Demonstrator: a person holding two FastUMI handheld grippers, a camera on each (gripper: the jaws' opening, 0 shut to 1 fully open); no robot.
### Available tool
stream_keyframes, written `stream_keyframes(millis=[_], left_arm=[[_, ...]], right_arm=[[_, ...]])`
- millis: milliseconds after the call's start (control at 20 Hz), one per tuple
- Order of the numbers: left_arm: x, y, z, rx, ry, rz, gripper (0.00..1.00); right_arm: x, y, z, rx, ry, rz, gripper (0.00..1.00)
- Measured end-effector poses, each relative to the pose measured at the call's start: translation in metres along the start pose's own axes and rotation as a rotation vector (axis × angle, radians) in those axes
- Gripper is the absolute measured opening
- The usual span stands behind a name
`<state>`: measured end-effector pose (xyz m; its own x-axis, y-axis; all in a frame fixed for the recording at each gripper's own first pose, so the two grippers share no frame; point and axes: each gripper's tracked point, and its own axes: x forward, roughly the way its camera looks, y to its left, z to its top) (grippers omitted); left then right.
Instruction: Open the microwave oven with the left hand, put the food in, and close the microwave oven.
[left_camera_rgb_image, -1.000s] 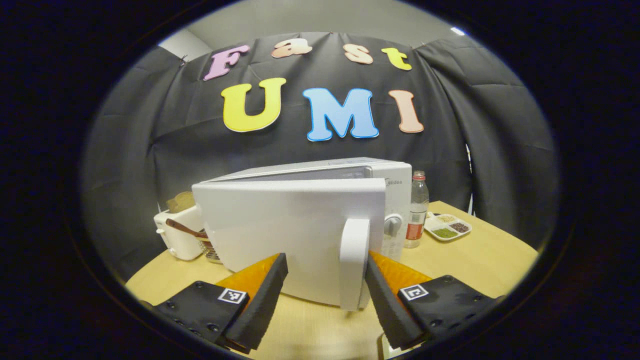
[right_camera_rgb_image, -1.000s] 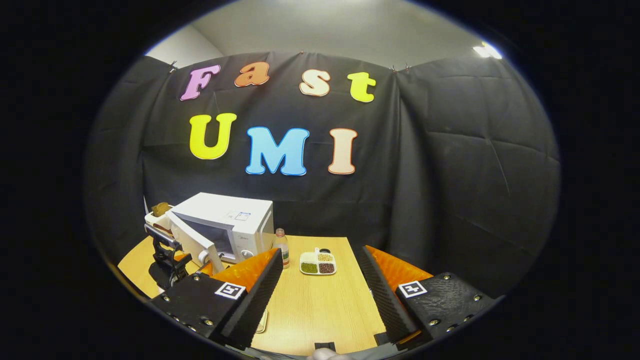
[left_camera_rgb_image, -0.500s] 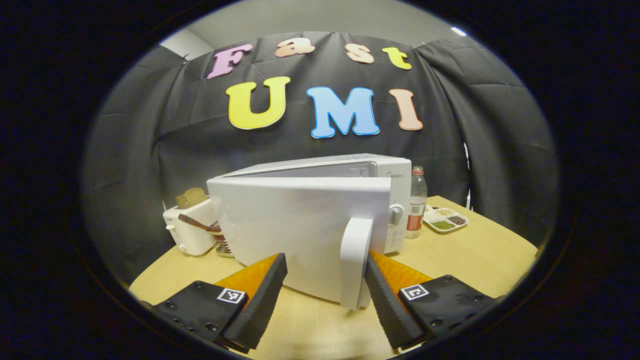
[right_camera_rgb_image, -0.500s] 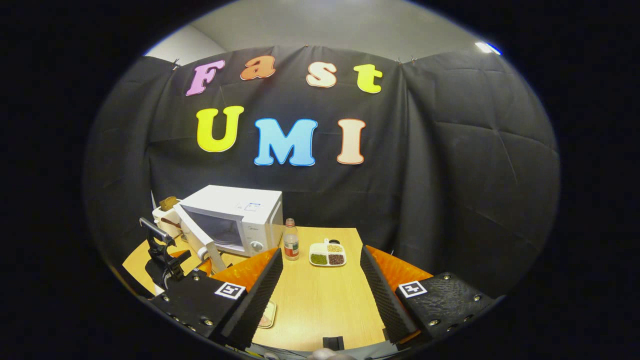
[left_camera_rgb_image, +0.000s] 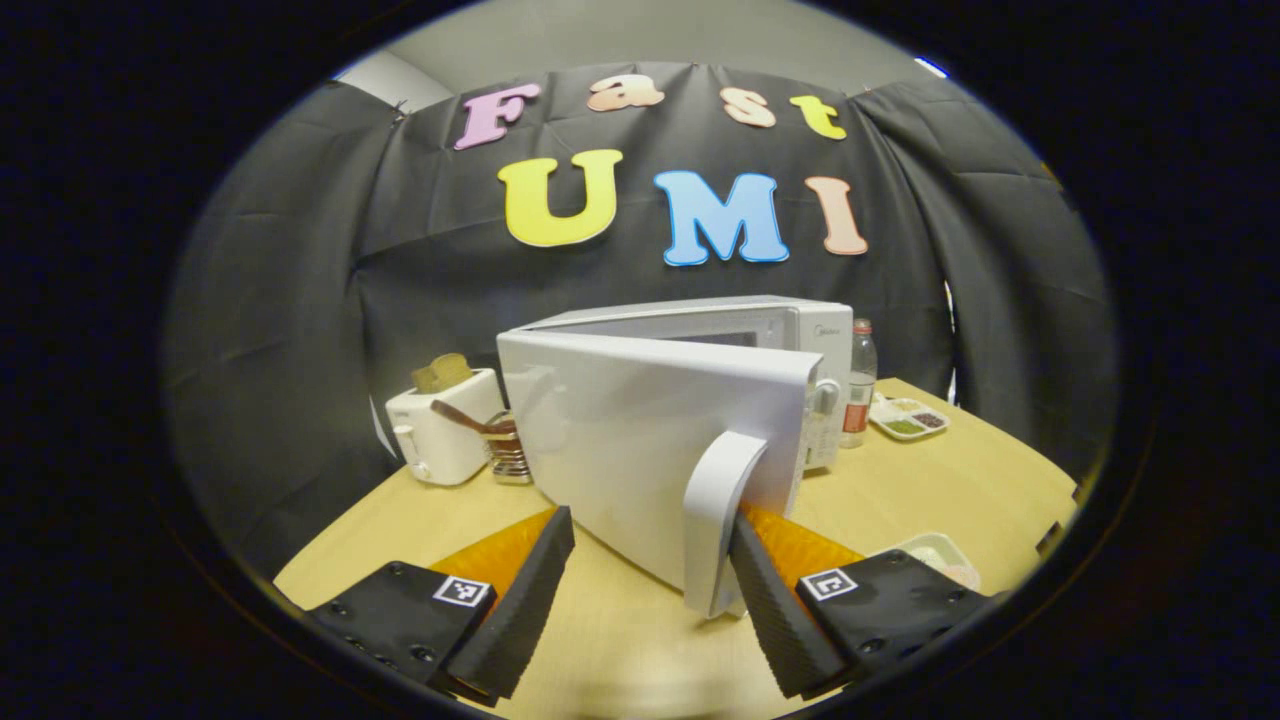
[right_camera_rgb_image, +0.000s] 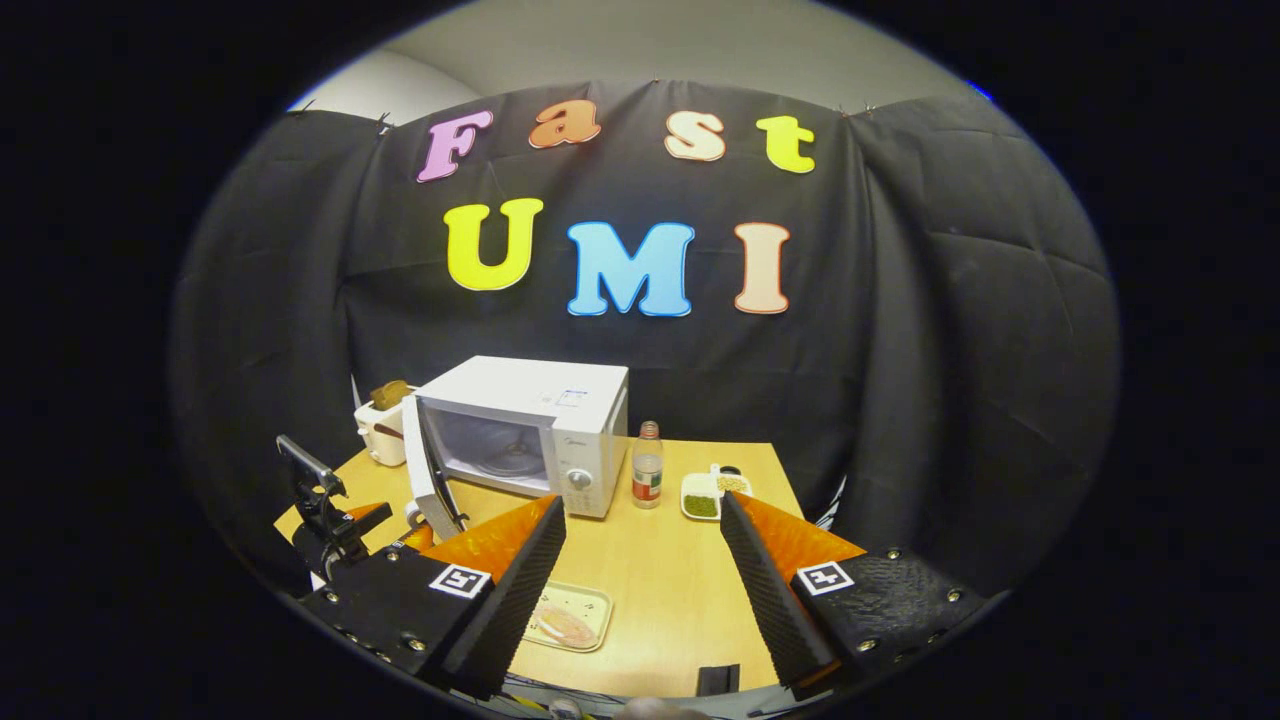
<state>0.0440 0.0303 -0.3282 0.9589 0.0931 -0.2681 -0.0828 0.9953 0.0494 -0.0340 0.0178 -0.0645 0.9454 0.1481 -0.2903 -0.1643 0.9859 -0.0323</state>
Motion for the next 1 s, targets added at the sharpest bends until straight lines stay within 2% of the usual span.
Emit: stream_keyframes(millis=[350,450,500,600,650,800,900,1000], left_arm=[[-0.04,0.081,-0.018,0.003,0.031,0.1,1.0],[-0.053,0.1,-0.023,-0.004,0.031,0.116,0.96],[-0.057,0.111,-0.026,-0.002,0.032,0.127,1.0],[-0.065,0.132,-0.03,-0.011,0.032,0.142,1.0],[-0.066,0.142,-0.032,-0.029,0.034,0.143,0.97],[-0.073,0.167,-0.039,-0.074,0.042,0.15,1.0],[-0.074,0.178,-0.042,-0.075,0.04,0.157,0.98],[-0.077,0.187,-0.041,-0.047,0.037,0.173,1.0]], right_arm=[[0.004,0.065,-0.001,-0.006,0.009,0.108,0.95],[0.005,0.084,0.0,-0.009,0.005,0.133,0.95],[0.005,0.094,-0.001,-0.01,0.006,0.146,0.95],[0.007,0.11,-0.002,-0.017,0.009,0.166,0.95],[0.008,0.118,-0.002,-0.018,0.012,0.179,0.95],[0.008,0.137,-0.002,-0.031,0.015,0.206,0.95],[0.007,0.143,-0.002,-0.036,0.014,0.216,0.95],[0.009,0.148,-0.004,-0.032,0.021,0.22,0.95]])
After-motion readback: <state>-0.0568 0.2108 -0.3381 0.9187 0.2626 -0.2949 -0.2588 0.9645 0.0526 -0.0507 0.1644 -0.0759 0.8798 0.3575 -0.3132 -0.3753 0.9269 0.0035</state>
